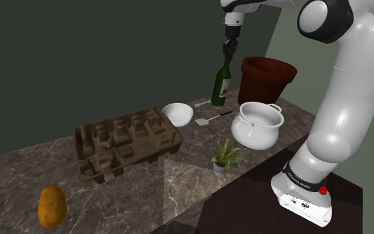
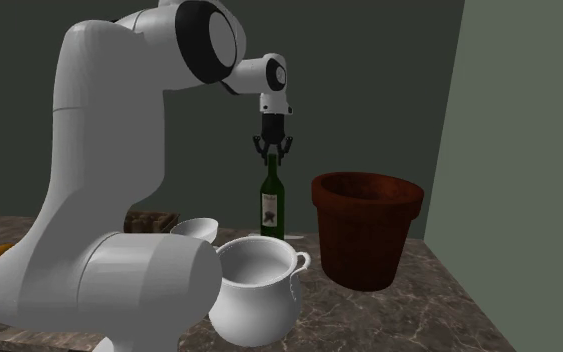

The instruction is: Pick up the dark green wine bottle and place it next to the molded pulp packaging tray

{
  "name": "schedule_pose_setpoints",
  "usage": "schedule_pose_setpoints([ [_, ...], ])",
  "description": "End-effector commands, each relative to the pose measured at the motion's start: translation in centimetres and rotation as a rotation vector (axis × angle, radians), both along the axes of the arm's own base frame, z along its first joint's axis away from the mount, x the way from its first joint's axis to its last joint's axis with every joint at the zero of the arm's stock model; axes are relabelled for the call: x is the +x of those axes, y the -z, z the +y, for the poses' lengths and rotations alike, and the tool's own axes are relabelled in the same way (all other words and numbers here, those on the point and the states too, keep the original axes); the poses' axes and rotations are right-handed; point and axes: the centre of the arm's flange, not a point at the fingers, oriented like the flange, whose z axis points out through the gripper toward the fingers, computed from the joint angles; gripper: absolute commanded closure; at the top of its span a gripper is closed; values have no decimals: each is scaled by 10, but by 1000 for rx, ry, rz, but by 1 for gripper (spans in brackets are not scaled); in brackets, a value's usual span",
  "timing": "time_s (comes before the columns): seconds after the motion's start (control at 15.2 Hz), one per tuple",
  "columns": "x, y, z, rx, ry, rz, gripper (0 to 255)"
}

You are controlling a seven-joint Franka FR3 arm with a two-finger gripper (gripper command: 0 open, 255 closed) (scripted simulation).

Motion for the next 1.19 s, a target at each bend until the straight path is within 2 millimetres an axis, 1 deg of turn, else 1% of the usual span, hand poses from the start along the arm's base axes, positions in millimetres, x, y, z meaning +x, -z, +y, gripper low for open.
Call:
schedule_pose_setpoints([
  [0.0,0,-10,1,0,0,0,255],
  [1.12,0,-100,1,0,0,0,255],
])
